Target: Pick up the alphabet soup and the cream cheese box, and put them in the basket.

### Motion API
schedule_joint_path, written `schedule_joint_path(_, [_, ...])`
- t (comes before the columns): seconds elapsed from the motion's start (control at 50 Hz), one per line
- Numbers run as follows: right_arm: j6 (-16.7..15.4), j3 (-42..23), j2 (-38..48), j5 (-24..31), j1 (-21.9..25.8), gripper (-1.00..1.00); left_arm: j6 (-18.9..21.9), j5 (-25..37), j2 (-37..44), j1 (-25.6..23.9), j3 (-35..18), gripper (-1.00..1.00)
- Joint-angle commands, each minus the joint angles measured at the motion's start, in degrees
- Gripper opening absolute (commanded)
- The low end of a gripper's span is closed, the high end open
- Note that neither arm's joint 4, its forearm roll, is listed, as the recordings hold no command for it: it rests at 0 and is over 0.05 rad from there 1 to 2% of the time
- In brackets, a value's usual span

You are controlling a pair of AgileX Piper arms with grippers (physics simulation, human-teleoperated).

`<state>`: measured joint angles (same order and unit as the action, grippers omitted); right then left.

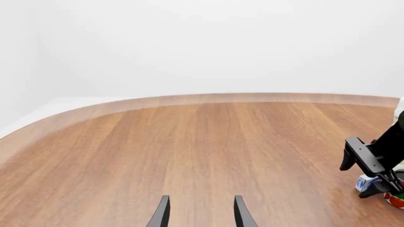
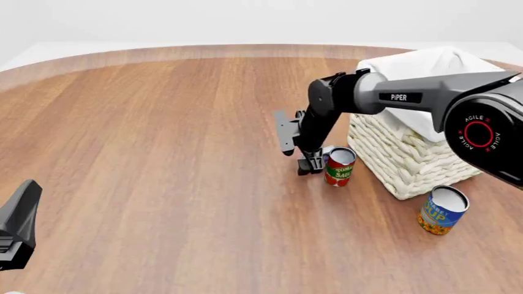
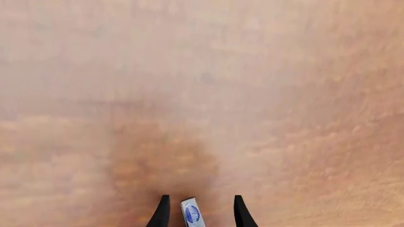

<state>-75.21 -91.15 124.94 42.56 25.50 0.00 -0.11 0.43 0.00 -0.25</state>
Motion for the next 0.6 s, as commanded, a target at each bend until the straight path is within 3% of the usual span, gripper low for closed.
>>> schedule_joint_path(0.02, [-0.04,-1.54,1.19,0.73,-0.29,1.00,0.00,0.00,0.00,0.00,0.00,1.00])
schedule_joint_path(0.6, [-1.24,-5.49,5.35,2.54,-1.92,1.00,0.00,0.00,0.00,0.00,0.00,1.00])
